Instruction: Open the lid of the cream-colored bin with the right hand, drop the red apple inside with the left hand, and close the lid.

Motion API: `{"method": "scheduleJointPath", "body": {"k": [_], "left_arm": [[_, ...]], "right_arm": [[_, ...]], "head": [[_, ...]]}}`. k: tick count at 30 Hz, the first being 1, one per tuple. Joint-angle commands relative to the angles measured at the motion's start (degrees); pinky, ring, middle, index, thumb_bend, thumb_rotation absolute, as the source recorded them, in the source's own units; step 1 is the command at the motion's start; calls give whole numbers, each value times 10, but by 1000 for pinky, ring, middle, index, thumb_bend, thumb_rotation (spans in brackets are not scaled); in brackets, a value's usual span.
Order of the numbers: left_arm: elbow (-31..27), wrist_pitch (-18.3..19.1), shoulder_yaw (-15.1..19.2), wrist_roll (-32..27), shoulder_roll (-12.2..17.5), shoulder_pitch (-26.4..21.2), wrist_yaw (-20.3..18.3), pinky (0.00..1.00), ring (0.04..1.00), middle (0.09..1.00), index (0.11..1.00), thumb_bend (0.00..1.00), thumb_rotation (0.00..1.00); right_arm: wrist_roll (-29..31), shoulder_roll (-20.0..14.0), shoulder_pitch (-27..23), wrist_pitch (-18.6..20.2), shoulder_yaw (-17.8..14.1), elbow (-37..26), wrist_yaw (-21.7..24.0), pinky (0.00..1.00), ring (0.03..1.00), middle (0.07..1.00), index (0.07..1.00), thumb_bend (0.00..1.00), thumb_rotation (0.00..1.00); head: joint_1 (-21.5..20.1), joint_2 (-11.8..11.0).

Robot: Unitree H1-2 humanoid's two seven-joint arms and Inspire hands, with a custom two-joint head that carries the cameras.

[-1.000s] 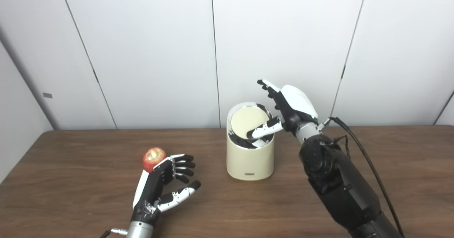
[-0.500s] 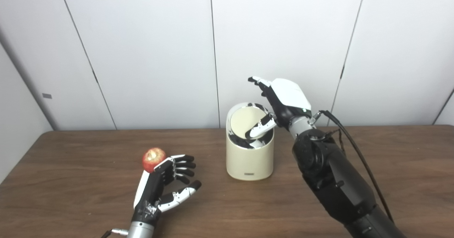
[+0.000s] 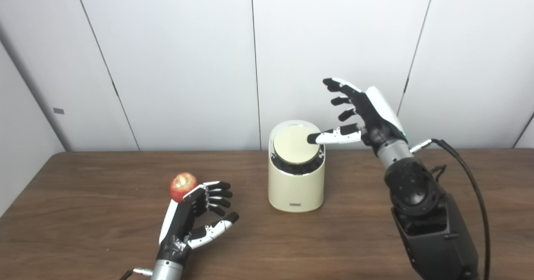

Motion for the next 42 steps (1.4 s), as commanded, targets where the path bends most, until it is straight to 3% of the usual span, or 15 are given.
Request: {"method": "scheduleJointPath", "body": {"k": [1, 5, 11, 20, 28, 32, 35, 39, 42], "left_arm": [[-3, -3, -2, -2, -2, 2, -2, 502, 594, 654, 695, 639, 98], [4, -10, -3, -1, -2, 0, -1, 506, 594, 651, 692, 645, 106], [7, -12, -3, -2, -4, -2, -1, 500, 592, 648, 691, 648, 108], [12, -14, -4, -3, -4, -5, -3, 516, 600, 648, 689, 648, 112], [0, -9, 0, 1, -4, -4, 3, 522, 605, 650, 692, 636, 85], [-30, -24, 15, 40, -9, -3, 40, 468, 553, 627, 671, 628, 41], [-68, -26, 42, 88, -26, -2, 92, 411, 507, 587, 638, 621, 4], [-95, -19, 77, 138, -41, -5, 152, 445, 567, 628, 646, 660, 30], [-97, -6, 97, 177, -41, -11, 189, 515, 686, 730, 731, 712, 107]], "right_arm": [[30, 1, 21, -37, -22, -21, -28, 630, 806, 861, 838, 745, 202], [77, 7, 91, -69, -46, -38, -45, 684, 814, 848, 841, 737, 184], [112, 7, 163, -131, -57, -21, -79, 714, 807, 859, 868, 751, 201], [135, -8, 192, -210, -59, 27, -94, 754, 814, 869, 869, 811, 239], [141, -18, 199, -250, -51, 47, -92, 666, 804, 873, 862, 807, 229], [154, -18, 199, -261, -57, 58, -92, 659, 804, 867, 855, 805, 180], [169, -24, 201, -261, -63, 61, -85, 694, 813, 874, 860, 785, 124], [180, -34, 203, -266, -65, 68, -83, 716, 822, 877, 864, 773, 85], [192, -38, 204, -272, -66, 75, -80, 710, 820, 882, 864, 776, 73]], "head": [[-1, 0], [-1, -3], [1, -3], [1, -4], [7, -6], [48, -13], [70, -17], [95, -21], [107, -24]]}}
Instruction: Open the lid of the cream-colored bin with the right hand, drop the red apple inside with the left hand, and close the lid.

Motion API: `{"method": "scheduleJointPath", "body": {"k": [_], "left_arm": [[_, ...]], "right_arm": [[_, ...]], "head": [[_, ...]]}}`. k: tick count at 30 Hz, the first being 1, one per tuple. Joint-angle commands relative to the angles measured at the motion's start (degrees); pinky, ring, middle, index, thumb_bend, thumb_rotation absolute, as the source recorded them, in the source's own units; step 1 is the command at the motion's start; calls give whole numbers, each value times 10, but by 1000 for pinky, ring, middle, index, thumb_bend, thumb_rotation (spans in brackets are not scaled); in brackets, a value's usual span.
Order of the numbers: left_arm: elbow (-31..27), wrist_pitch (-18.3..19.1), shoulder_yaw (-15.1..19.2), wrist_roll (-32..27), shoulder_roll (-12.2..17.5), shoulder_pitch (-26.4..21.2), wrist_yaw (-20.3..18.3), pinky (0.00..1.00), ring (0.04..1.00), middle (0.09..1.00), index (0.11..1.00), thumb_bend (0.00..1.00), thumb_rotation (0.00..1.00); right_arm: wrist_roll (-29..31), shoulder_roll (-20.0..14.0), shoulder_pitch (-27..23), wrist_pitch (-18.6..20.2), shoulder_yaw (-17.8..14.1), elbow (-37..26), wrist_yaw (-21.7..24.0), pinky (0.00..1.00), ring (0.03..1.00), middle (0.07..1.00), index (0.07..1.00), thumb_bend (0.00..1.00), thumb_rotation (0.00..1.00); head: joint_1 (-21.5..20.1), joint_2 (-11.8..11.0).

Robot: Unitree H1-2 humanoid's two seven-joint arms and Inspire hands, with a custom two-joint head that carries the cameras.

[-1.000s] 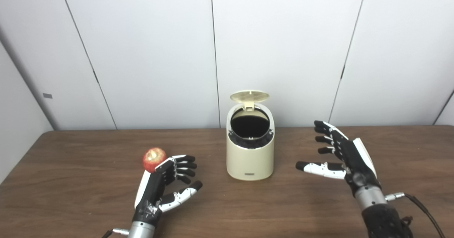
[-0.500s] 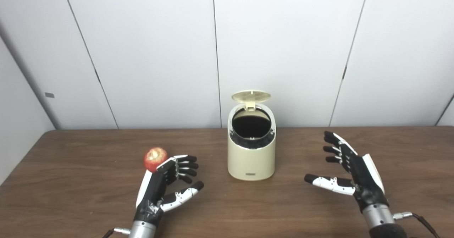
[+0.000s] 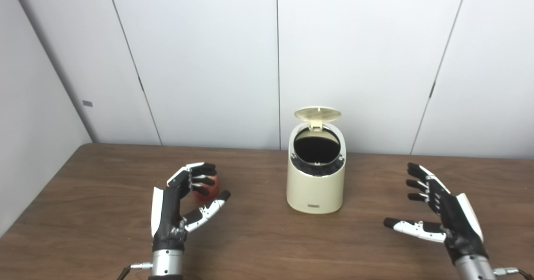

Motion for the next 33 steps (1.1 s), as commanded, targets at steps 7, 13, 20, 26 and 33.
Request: {"method": "scheduleJointPath", "body": {"k": [7, 13, 20, 26, 33], "left_arm": [[-2, -5, 32, 50, 19, -44, 76, 607, 777, 856, 873, 696, 148], [29, 27, 29, 83, 47, -67, 91, 713, 841, 891, 905, 741, 158], [38, 148, -5, 81, 84, -83, 16, 910, 968, 958, 953, 910, 284], [64, 187, -30, 75, 111, -94, -25, 877, 944, 909, 947, 946, 308], [104, 205, -53, 79, 131, -104, -37, 831, 922, 867, 924, 995, 348]], "right_arm": [[11, -9, -9, -5, 0, -21, 6, 697, 824, 883, 867, 780, 97], [3, -10, -7, 20, 4, -48, 11, 685, 823, 882, 865, 768, 89], [12, -11, -6, 38, 2, -65, 23, 683, 816, 888, 872, 748, 82], [4, -10, -6, 42, 2, -72, 21, 669, 804, 882, 866, 757, 96], [10, -11, -5, 39, 0, -75, 25, 694, 812, 884, 869, 753, 94]], "head": [[9, 0], [10, 2], [9, 5], [7, 6], [5, 7]]}}
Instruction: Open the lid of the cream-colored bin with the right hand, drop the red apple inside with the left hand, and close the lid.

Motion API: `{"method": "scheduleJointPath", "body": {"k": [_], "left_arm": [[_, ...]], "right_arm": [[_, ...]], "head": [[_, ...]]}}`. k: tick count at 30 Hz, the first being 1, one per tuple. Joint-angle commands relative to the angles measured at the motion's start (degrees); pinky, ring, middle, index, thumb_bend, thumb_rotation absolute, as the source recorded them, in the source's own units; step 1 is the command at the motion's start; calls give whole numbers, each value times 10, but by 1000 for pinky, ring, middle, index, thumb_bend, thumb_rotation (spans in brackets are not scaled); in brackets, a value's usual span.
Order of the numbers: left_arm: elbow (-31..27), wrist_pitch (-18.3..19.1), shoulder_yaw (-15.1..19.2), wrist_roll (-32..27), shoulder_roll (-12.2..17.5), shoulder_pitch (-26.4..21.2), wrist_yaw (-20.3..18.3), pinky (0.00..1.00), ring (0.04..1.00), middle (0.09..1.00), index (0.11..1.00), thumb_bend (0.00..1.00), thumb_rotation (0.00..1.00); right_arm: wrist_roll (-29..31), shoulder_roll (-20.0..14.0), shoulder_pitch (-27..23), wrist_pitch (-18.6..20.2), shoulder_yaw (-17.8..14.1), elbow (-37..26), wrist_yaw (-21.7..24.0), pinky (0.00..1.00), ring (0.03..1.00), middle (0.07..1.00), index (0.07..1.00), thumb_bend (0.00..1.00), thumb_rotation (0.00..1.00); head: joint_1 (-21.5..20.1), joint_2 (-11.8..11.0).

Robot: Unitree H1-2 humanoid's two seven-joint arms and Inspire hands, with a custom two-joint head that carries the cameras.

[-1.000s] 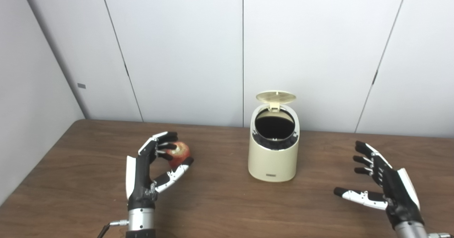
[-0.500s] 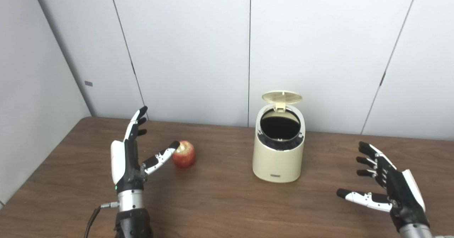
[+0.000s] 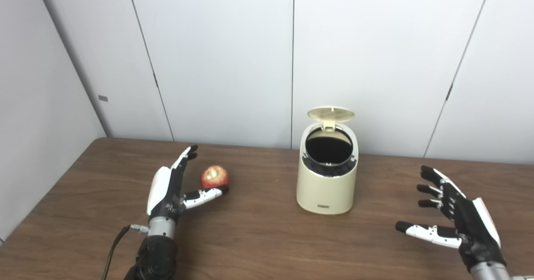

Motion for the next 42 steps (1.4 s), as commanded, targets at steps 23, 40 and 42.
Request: {"method": "scheduleJointPath", "body": {"k": [23, 40, 42], "left_arm": [[71, 15, -66, 56, 18, -27, 53, 530, 633, 673, 754, 880, 244], [98, -25, -92, 67, 23, -31, 87, 329, 405, 441, 508, 524, 0], [96, -36, -93, 70, 20, -30, 102, 300, 395, 438, 508, 524, 0]], "right_arm": [[21, -11, -10, -22, -8, -20, -1, 718, 803, 885, 869, 760, 107], [18, -9, -6, -18, -9, -25, -5, 685, 793, 878, 861, 746, 136], [15, -9, -6, -19, -7, -27, -5, 672, 787, 875, 859, 747, 141]], "head": [[-6, 7], [-9, 9], [-9, 9]]}}
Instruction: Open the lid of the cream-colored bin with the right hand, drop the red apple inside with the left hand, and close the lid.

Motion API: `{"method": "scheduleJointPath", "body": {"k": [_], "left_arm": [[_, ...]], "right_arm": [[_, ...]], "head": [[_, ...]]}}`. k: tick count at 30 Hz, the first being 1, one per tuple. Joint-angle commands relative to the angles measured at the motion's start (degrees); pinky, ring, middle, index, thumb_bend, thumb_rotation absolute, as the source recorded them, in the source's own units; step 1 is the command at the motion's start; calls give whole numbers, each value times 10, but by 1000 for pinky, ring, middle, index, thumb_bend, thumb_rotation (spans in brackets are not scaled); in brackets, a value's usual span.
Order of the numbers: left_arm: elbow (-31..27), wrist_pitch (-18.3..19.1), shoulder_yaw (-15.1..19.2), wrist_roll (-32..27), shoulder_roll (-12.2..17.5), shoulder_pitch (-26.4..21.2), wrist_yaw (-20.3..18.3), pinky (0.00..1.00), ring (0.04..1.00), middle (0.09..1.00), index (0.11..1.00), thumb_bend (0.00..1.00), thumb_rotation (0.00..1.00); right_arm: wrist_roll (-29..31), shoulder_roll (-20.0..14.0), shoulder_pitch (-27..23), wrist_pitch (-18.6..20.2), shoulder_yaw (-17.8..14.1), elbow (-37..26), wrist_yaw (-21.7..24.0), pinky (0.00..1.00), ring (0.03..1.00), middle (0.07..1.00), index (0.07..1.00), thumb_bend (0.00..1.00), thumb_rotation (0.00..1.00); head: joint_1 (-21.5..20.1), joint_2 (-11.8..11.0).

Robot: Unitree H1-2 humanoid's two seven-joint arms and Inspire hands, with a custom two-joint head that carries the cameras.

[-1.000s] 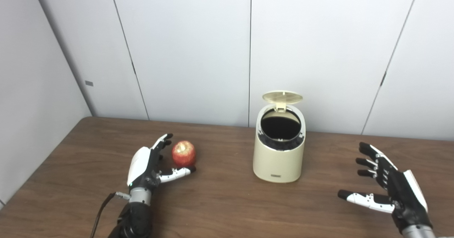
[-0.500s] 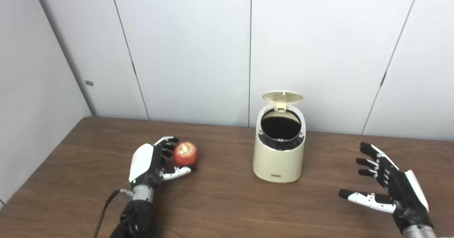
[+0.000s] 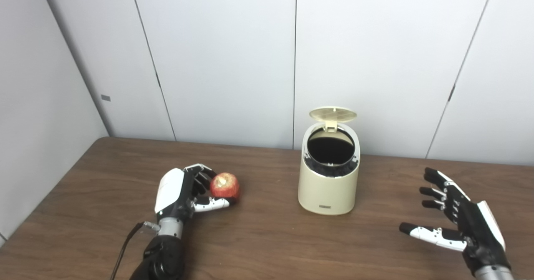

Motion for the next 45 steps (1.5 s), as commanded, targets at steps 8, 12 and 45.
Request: {"method": "scheduleJointPath", "body": {"k": [8, 12, 45], "left_arm": [[-25, -55, -6, 21, -19, 6, 67, 255, 360, 438, 499, 525, 0], [-71, -66, -8, 35, -20, 8, 73, 317, 404, 445, 501, 525, 0], [-173, -65, -39, 49, -140, -90, 22, 292, 379, 448, 502, 525, 0]], "right_arm": [[-15, 3, -12, -22, 1, -21, -14, 640, 776, 868, 848, 755, 109], [-18, 7, -12, -15, 3, -21, -12, 644, 791, 880, 856, 753, 117], [-72, 21, -25, -2, 30, -21, -15, 583, 775, 877, 866, 738, 169]], "head": [[-18, -7], [-31, -10], [-83, -21]]}}
